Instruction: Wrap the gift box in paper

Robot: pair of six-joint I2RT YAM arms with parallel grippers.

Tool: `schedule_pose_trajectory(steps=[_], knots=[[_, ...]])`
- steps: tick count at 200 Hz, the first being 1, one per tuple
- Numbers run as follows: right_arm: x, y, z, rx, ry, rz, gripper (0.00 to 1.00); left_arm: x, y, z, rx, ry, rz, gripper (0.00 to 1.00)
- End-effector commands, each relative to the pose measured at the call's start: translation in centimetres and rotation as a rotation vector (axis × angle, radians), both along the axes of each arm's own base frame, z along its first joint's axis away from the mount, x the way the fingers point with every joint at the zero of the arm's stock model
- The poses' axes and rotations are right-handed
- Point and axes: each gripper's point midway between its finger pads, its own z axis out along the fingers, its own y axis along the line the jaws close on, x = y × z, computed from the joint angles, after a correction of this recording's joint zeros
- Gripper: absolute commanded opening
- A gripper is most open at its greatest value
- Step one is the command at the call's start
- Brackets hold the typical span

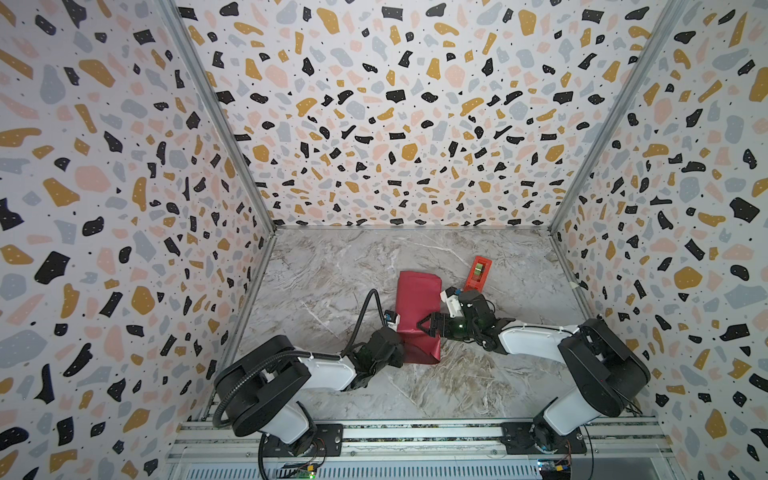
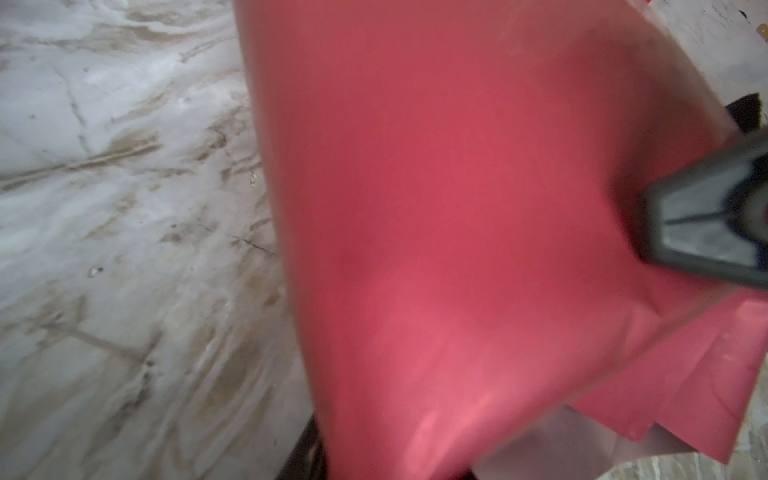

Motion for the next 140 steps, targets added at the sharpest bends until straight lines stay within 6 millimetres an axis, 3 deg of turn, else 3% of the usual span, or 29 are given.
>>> schedule_pose_trajectory(steps=[1, 57, 82, 127, 140], knots=[[-0.2, -0.5, -0.6, -0.052, 0.022, 0.009, 0.99, 0.8, -1.3, 1.2, -0.065, -0.017, 0.003, 0.27], [0.5, -1.0, 3.2, -0.044, -0.087, 0.004, 0.99, 0.5, -1.3, 0.9, -0.070, -0.007, 0.001, 0.22], [-0.3, -1.7, 4.1, -0.055, -0.126, 0.005, 0.99, 0.5, -1.4, 0.9, -0.070, -0.004, -0.001, 0.21], [-2.7, -3.8, 2.4, -0.188, -0.187, -0.022, 1.00, 0.5, -1.4, 0.8, -0.067, 0.000, 0.000, 0.19], [-3.2, -4.2, 1.6, -0.234, -0.205, -0.033, 0.96, 0.4, -1.5, 0.8, -0.066, 0.001, 0.000, 0.18]])
